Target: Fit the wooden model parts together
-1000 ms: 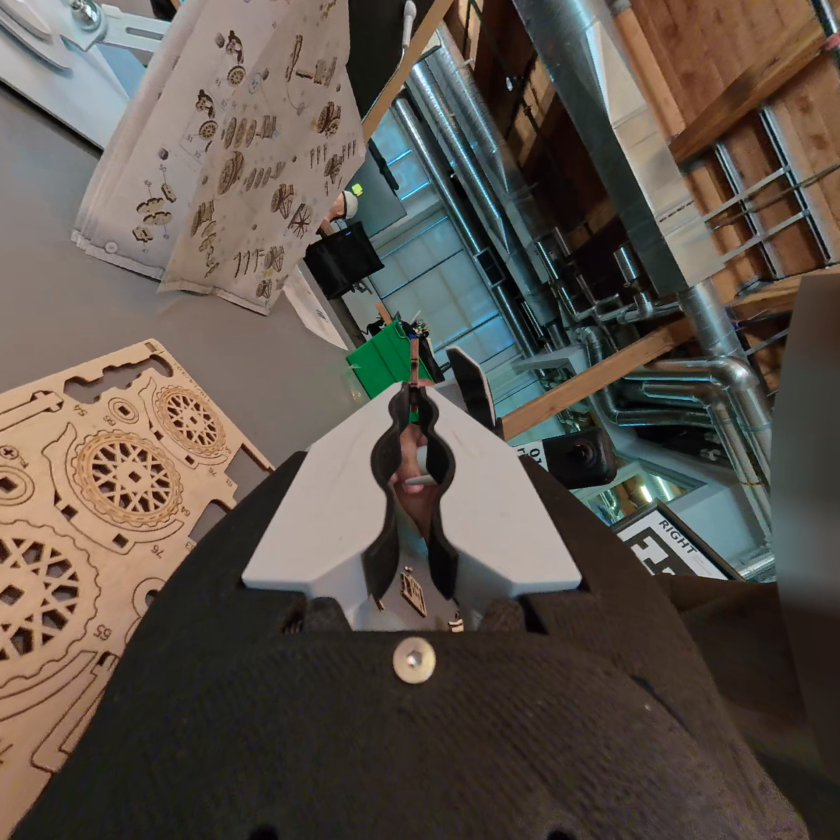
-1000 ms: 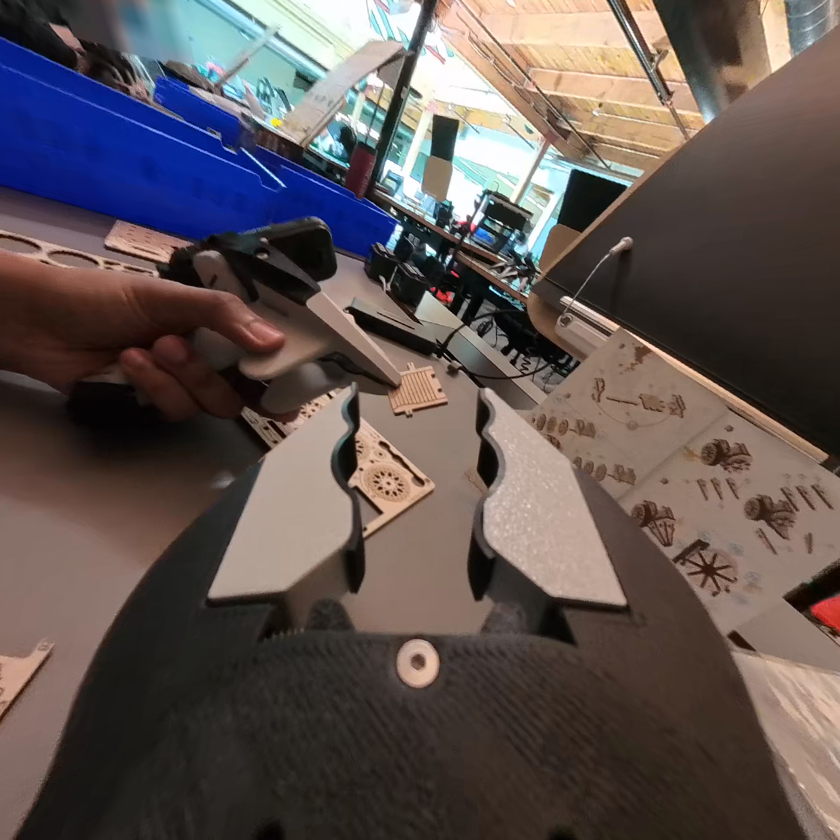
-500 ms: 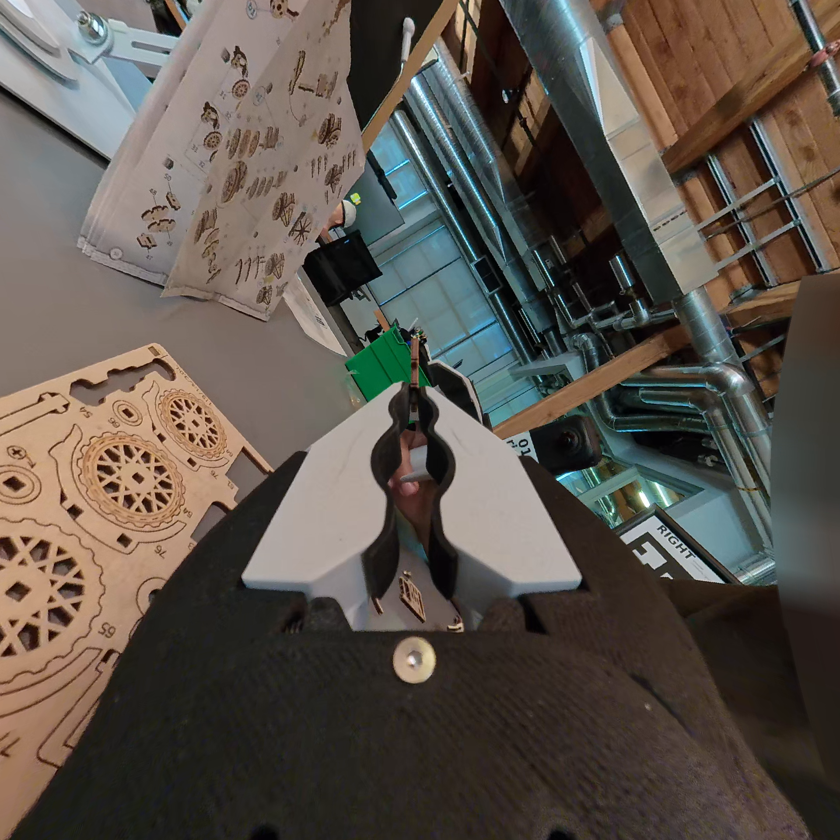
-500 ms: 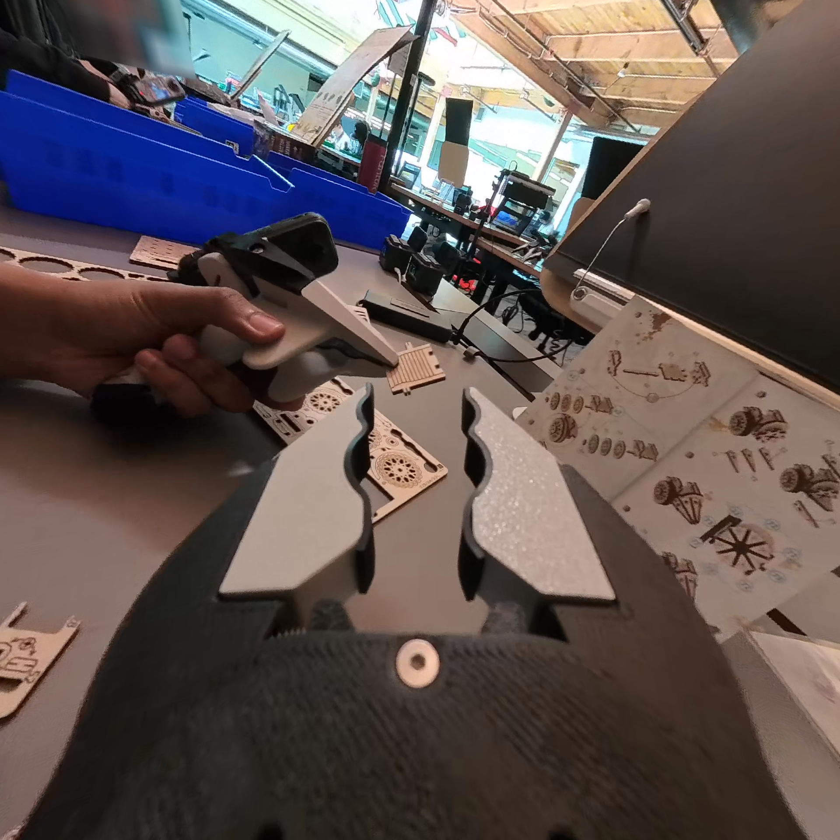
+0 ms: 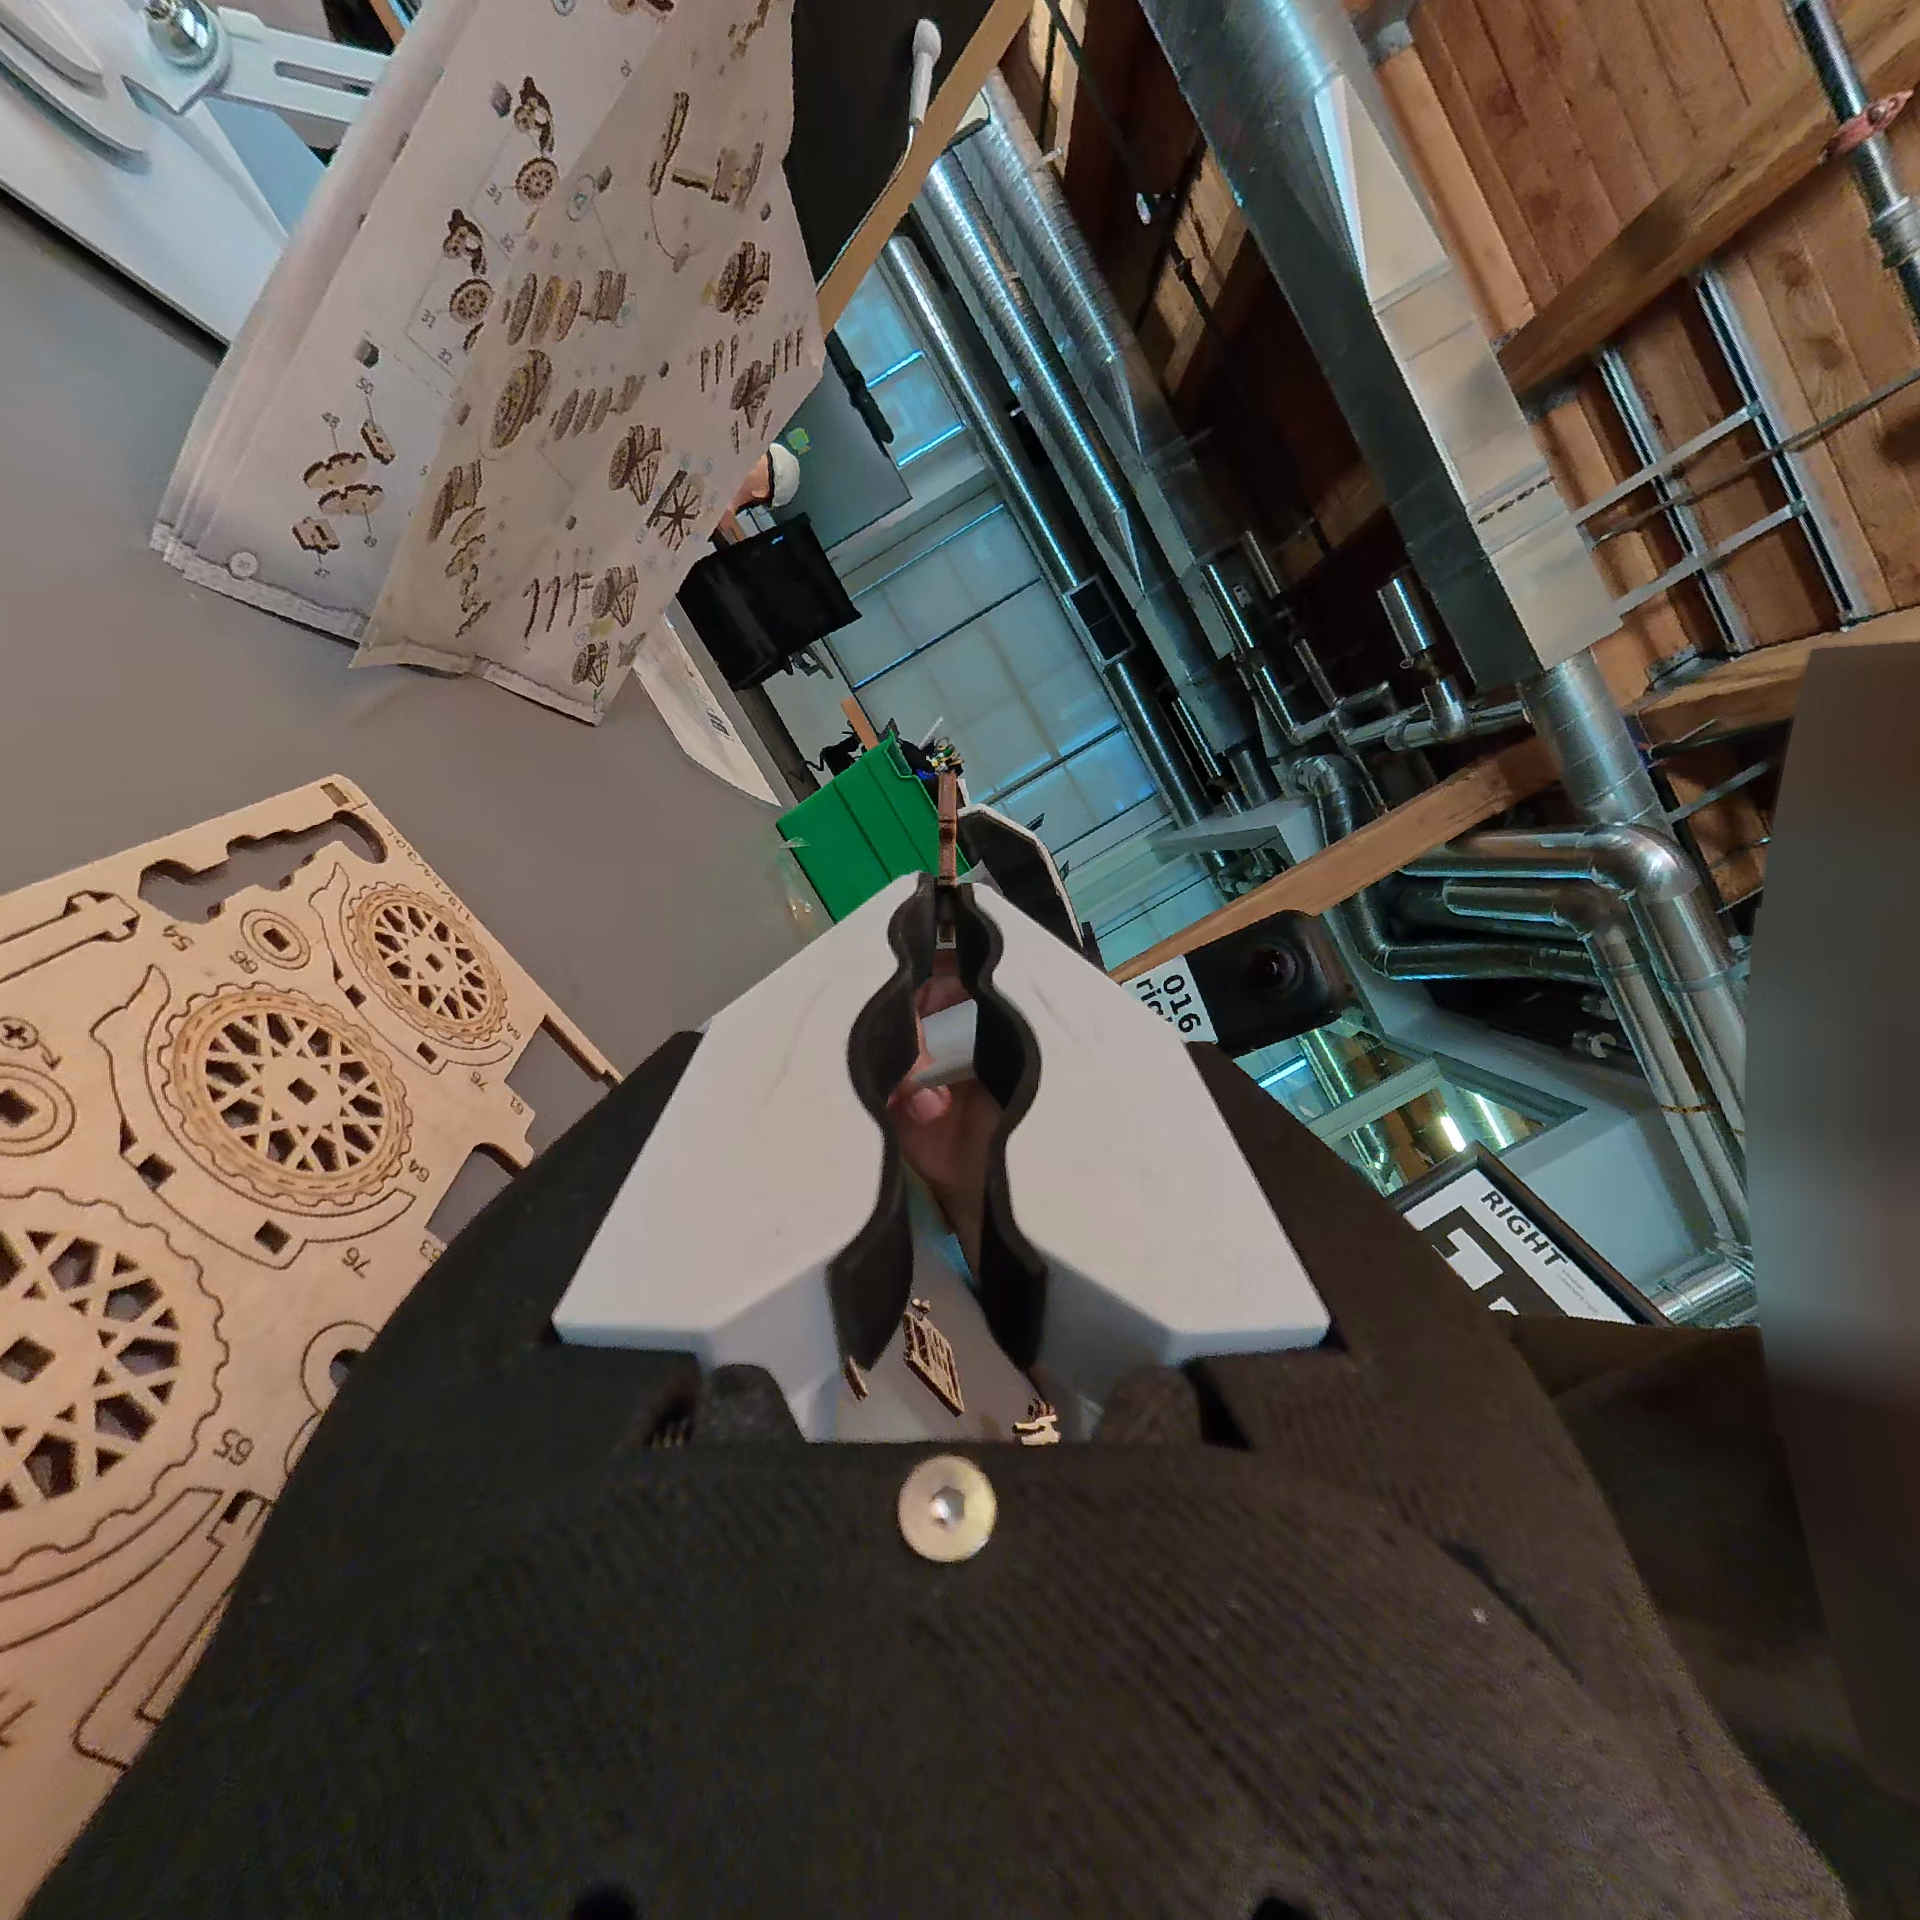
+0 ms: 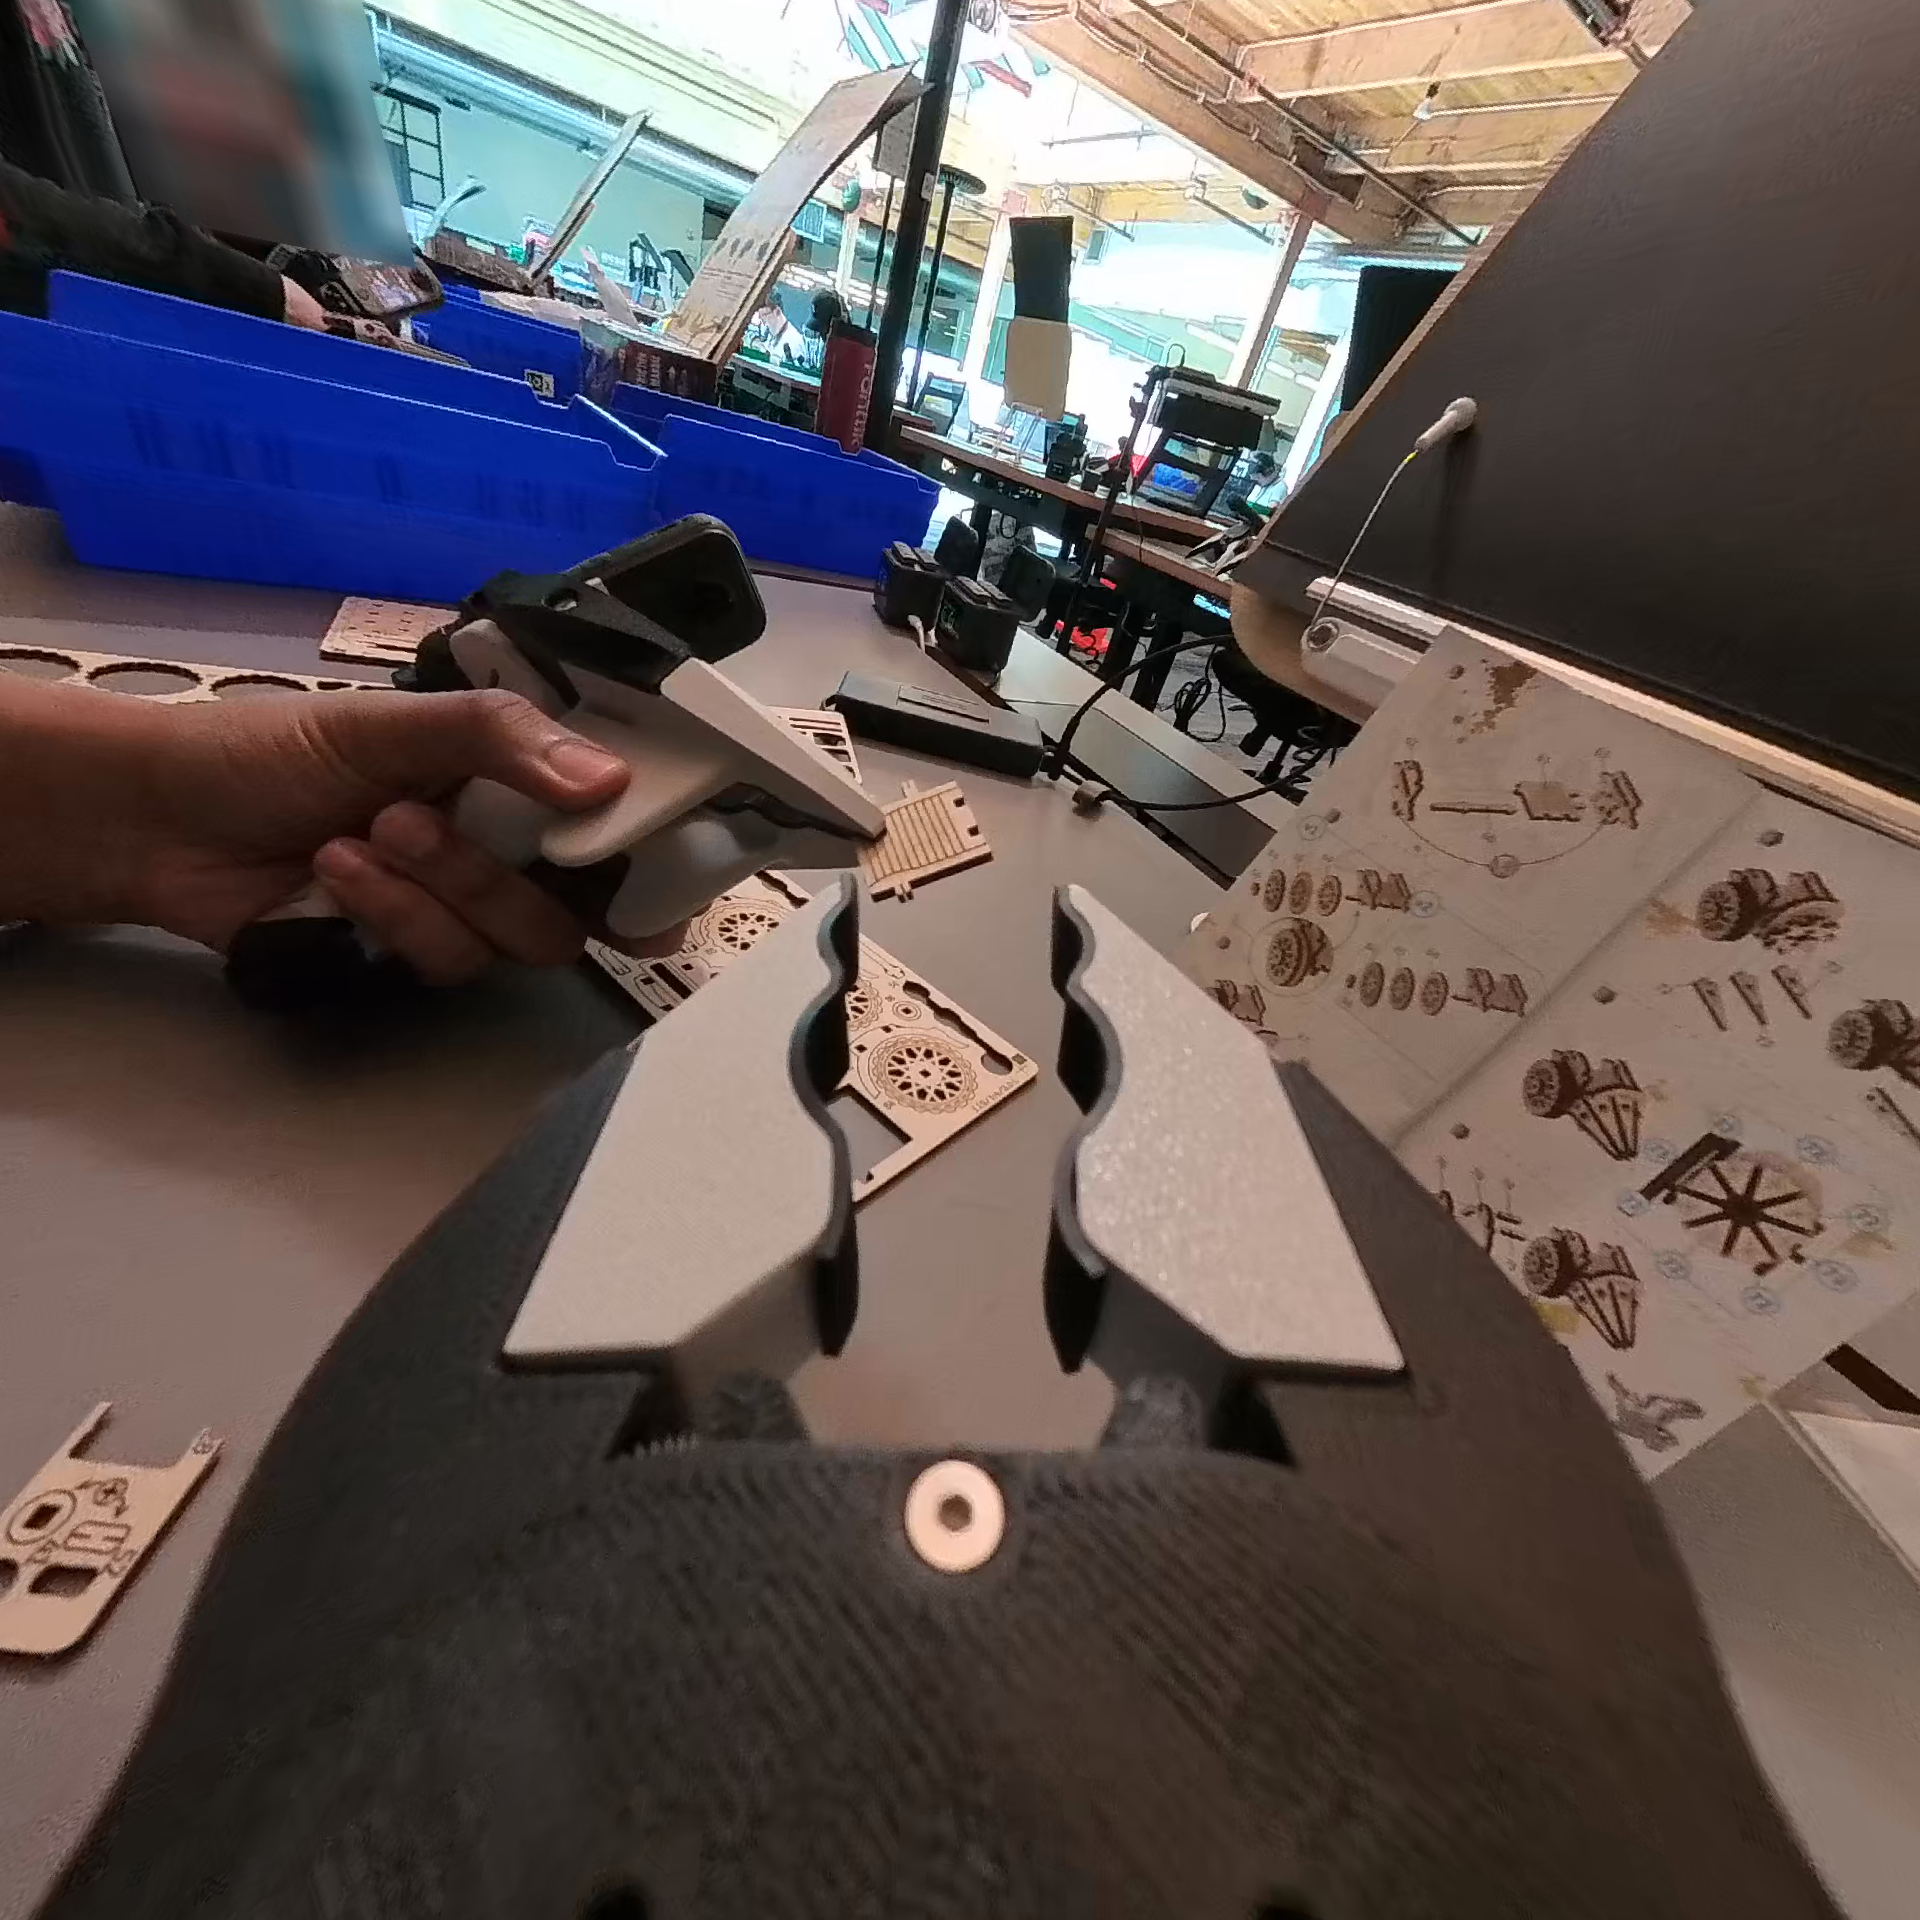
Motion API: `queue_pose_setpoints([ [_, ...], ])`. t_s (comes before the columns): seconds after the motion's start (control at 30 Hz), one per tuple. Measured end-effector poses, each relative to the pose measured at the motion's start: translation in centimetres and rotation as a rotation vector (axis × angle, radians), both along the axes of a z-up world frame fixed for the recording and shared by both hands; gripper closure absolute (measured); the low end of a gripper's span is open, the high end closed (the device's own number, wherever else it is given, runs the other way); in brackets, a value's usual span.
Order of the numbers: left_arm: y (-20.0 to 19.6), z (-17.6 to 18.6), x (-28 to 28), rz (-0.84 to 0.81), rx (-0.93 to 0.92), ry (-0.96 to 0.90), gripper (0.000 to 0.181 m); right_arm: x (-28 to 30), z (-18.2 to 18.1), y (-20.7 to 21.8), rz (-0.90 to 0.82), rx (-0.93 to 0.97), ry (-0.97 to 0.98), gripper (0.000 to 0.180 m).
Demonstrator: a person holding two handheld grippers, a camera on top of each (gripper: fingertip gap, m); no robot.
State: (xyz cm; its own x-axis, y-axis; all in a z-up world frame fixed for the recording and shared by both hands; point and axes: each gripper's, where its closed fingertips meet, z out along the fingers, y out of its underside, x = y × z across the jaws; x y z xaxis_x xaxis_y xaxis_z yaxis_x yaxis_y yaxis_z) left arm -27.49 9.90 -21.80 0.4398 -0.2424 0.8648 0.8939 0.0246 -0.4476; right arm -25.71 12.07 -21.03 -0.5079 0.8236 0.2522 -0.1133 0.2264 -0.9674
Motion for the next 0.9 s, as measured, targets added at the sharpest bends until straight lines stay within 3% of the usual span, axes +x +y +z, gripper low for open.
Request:
queue_pose_setpoints([
  [0.6,0.0,0.0,0.1,-0.003,0.003,0.000,0.180,-0.2,0.0,0.3,-0.021,-0.003,-0.008,0.143],
  [0.9,-0.1,0.1,0.0,0.027,-0.004,0.035,0.180,1.8,-0.7,4.0,-0.192,-0.216,-0.226,0.131],
])
